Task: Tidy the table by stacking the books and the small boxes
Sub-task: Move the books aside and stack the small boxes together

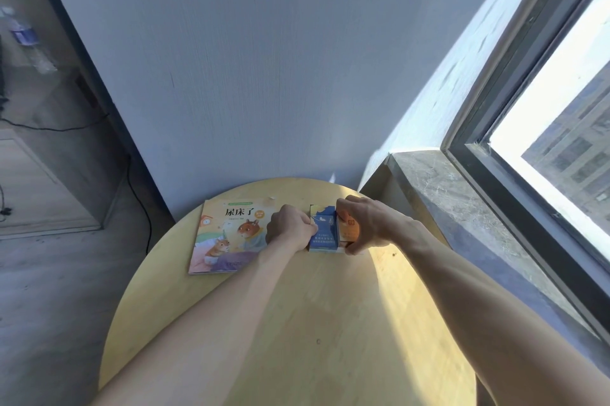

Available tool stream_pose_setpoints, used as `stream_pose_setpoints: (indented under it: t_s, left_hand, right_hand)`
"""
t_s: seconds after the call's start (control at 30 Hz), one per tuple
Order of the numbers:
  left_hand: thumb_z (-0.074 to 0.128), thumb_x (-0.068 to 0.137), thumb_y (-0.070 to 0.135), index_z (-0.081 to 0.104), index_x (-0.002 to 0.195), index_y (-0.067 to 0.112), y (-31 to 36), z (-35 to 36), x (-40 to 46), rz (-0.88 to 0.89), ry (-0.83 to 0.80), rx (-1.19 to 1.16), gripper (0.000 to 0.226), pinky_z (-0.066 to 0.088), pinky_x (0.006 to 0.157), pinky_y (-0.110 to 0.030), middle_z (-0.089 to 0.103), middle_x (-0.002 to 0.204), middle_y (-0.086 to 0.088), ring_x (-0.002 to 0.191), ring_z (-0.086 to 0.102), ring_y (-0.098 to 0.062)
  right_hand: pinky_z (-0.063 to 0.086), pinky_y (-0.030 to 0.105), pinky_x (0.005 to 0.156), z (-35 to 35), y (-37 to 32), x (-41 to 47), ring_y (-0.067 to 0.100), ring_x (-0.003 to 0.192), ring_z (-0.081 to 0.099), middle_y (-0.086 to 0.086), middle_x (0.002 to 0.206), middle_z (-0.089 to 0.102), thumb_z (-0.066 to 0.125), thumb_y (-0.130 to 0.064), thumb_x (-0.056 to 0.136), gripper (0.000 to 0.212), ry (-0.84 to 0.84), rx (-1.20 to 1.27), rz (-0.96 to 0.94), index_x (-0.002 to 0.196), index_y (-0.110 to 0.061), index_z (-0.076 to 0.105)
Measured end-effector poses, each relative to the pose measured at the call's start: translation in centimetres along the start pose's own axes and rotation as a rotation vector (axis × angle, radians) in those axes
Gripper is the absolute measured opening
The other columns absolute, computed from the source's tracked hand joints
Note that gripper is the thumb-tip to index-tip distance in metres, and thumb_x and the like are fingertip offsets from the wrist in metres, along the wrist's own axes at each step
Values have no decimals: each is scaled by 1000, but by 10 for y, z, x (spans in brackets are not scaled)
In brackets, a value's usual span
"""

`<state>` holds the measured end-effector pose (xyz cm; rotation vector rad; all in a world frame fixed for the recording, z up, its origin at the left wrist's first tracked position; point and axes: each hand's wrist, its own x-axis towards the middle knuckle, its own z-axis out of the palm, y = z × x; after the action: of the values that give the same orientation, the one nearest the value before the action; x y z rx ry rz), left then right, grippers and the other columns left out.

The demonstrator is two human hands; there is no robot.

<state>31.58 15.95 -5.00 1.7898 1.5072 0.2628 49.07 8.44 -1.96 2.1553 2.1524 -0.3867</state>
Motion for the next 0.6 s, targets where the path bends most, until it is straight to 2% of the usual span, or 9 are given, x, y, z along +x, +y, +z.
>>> stream_pose_setpoints:
  t_s: [0.13,0.27,0.6]
  left_hand:
    - [80,84,33,82,99,21,-1,0,0,1,-10,-3,19,59,72,-32,78,103,-3,84,74,-26]
    - [79,85,34,81,101,20,-1,0,1,5,-18,-9,21,60,73,-33,78,101,-4,83,75,-26]
    - [83,81,32,80,90,22,-2,1,3,-29,-21,-54,14,63,78,-37,78,94,-4,80,75,-26]
  right_hand:
    - [52,35,79,-1,-1,-2,21,98,57,-6,111,56,89,-48,65,69,-6,4,3,115,-27,46]
    - [47,31,75,-1,-1,-1,21,96,57,-6,108,55,89,-48,64,68,-3,-1,5,110,-28,43]
    - [47,33,76,0,-1,-1,23,99,57,-5,111,56,88,-46,65,67,6,7,9,112,-26,44]
